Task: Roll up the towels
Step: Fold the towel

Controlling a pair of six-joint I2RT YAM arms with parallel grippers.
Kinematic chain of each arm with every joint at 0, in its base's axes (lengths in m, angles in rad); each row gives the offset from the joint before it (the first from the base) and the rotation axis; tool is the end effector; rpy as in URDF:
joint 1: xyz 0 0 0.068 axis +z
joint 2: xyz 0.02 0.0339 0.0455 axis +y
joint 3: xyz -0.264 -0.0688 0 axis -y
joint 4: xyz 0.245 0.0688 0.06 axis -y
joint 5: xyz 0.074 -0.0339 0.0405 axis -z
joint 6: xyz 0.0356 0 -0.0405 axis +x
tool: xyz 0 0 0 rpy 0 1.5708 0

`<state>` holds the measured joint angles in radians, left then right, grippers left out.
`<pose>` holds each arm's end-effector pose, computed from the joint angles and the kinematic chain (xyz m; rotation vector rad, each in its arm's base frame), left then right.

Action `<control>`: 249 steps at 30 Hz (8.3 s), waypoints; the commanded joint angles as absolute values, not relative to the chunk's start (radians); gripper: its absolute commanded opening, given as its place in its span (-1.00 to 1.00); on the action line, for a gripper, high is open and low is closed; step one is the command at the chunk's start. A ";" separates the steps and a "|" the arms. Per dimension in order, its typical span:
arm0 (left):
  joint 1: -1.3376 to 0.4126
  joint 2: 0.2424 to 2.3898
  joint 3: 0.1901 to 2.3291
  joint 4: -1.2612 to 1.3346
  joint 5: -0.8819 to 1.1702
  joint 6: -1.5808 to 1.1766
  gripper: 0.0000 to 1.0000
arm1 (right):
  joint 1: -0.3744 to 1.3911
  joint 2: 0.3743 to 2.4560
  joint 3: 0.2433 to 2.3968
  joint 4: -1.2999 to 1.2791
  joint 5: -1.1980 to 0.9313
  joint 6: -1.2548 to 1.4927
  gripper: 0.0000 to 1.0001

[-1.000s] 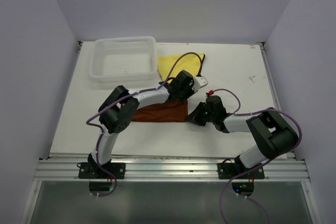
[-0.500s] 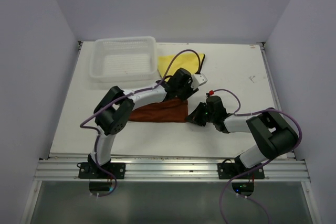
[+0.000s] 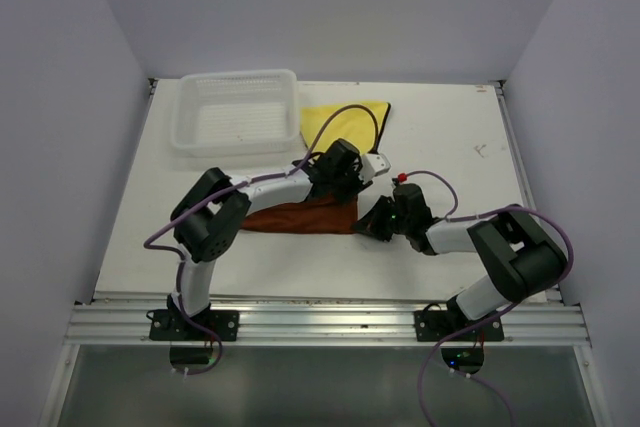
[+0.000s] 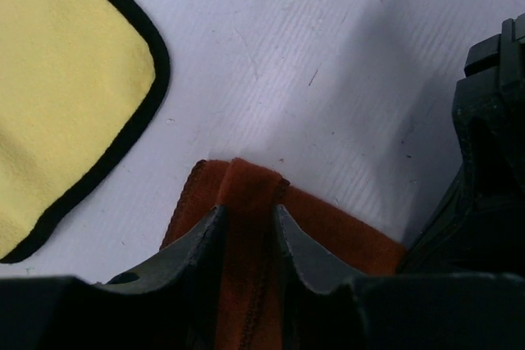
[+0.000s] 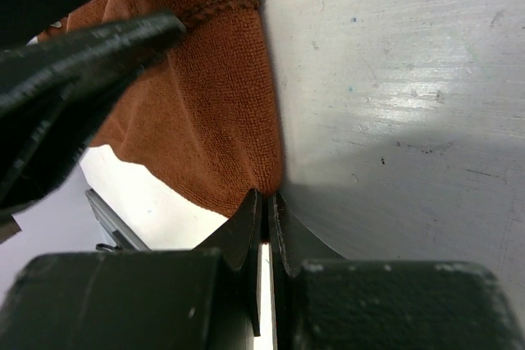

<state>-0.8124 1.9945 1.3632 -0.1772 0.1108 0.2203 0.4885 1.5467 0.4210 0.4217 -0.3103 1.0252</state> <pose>0.2979 -0.3201 0.1789 1.2375 2.0711 -0.4099 0.2205 0.1295 0.1123 0.4882 2.4578 1.0783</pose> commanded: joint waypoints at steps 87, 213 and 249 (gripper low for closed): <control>-0.765 2.232 1.827 -0.403 0.040 0.210 -0.75 | 0.488 1.549 0.328 0.310 -0.278 0.931 -1.00; -1.328 1.601 0.804 0.546 -0.601 0.179 1.00 | 0.408 1.293 0.857 -0.296 -0.233 0.900 -1.00; -1.309 1.635 0.778 0.750 -0.758 0.301 -1.00 | 0.397 1.262 0.827 -0.324 -0.232 0.916 -1.00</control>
<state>-1.3151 1.7386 0.7872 0.7452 -0.8062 0.3645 0.4042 1.2816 0.8230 -0.3271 -0.2295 0.9020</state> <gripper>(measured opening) 0.031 0.019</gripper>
